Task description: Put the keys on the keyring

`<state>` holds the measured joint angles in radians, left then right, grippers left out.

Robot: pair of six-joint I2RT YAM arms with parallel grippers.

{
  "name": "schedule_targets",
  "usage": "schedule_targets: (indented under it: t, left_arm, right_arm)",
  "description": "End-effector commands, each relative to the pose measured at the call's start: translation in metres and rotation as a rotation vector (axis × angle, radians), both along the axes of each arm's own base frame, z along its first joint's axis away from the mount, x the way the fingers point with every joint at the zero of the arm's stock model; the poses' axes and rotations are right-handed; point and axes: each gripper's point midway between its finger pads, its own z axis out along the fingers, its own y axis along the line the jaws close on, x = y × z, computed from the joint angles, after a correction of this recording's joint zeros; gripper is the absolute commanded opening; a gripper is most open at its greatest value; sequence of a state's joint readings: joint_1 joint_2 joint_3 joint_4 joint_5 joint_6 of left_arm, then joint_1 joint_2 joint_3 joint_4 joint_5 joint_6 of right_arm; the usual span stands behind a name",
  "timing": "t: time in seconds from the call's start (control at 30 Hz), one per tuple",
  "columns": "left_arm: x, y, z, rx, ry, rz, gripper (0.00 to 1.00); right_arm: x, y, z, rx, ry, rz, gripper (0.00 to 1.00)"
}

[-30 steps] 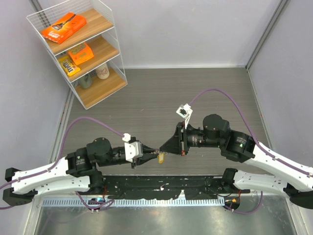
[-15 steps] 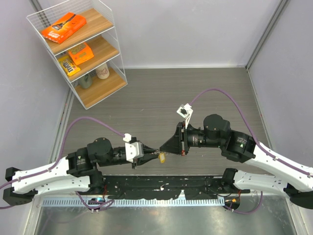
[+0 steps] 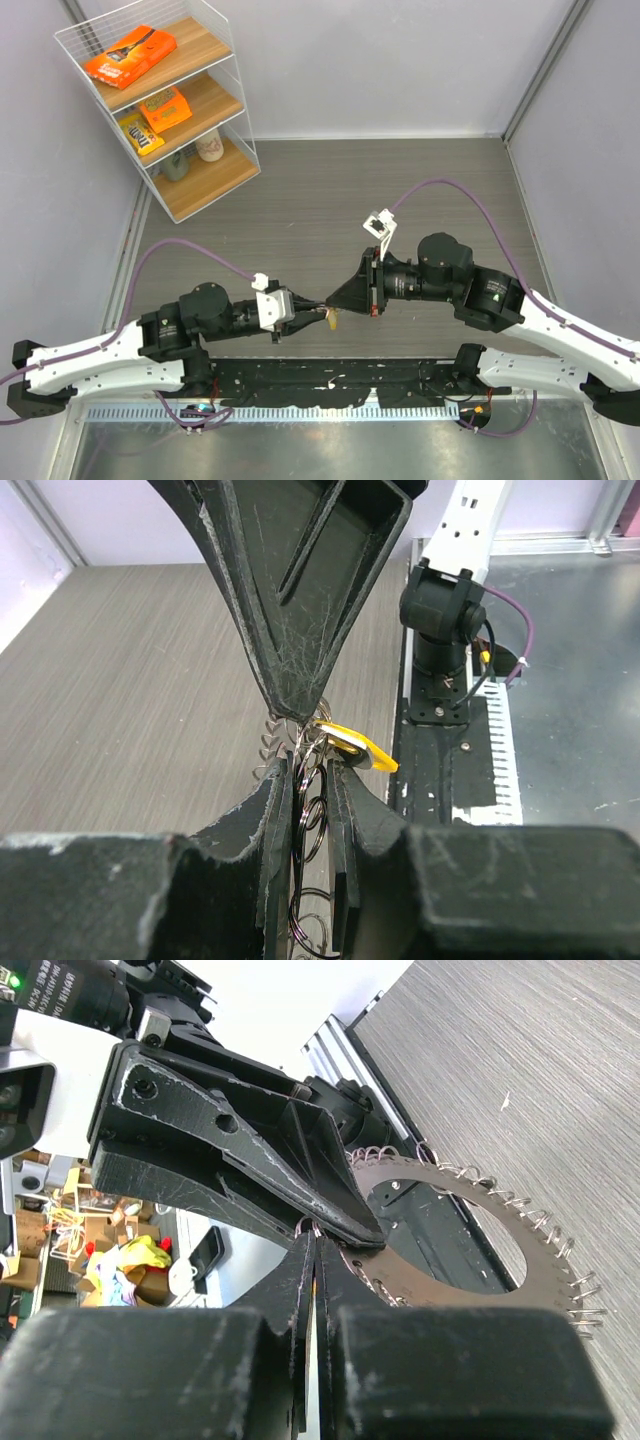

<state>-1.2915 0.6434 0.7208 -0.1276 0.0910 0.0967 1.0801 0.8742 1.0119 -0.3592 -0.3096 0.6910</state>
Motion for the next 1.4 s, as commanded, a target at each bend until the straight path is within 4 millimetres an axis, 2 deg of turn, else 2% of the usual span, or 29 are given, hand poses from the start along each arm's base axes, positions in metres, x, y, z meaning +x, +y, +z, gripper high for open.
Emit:
schedule_targets:
  t: [0.0, 0.13, 0.27, 0.67, 0.9, 0.93, 0.97, 1.0, 1.1, 1.17, 1.37]
  left_arm:
    - [0.015, 0.000, 0.034, -0.134, -0.078, 0.072, 0.00]
    - [0.017, 0.001, 0.042, -0.179, -0.106, 0.086, 0.00]
    - [0.030, 0.005, 0.045, -0.212, -0.128, 0.156, 0.00]
    - [0.038, 0.009, 0.077, -0.444, -0.207, 0.220, 0.00]
    - [0.023, 0.019, 0.098, -0.585, -0.250, 0.159, 0.00]
    - [0.020, 0.020, 0.101, -0.603, -0.257, 0.145, 0.00]
    - [0.016, 0.021, 0.103, -0.623, -0.264, 0.124, 0.00]
    - [0.015, 0.023, 0.106, -0.642, -0.265, 0.124, 0.00]
    - [0.004, 0.023, 0.114, -0.680, -0.291, 0.064, 0.00]
    - [0.000, 0.025, 0.119, -0.709, -0.305, 0.047, 0.00]
    - [-0.014, 0.029, 0.129, -0.778, -0.340, -0.015, 0.00]
  right_arm:
    - [-0.004, 0.004, 0.043, 0.118, -0.023, 0.004, 0.06]
    - [-0.005, 0.007, 0.052, 0.137, -0.013, 0.001, 0.06]
    - [-0.006, 0.012, 0.058, 0.143, -0.011, 0.005, 0.06]
    - [0.007, 0.033, 0.047, 0.065, -0.017, -0.106, 0.06]
    - [0.004, 0.037, 0.047, 0.020, -0.037, -0.117, 0.06]
    - [0.003, 0.037, 0.054, 0.026, -0.046, -0.115, 0.06]
    - [-0.001, 0.036, 0.051, 0.005, -0.056, -0.101, 0.06]
    - [0.003, 0.036, 0.058, 0.007, -0.074, -0.130, 0.06]
    - [-0.005, 0.034, 0.061, -0.018, -0.084, -0.111, 0.06]
    - [-0.009, 0.033, 0.070, -0.003, -0.090, -0.097, 0.06]
    - [-0.019, 0.029, 0.083, -0.025, -0.131, -0.063, 0.13]
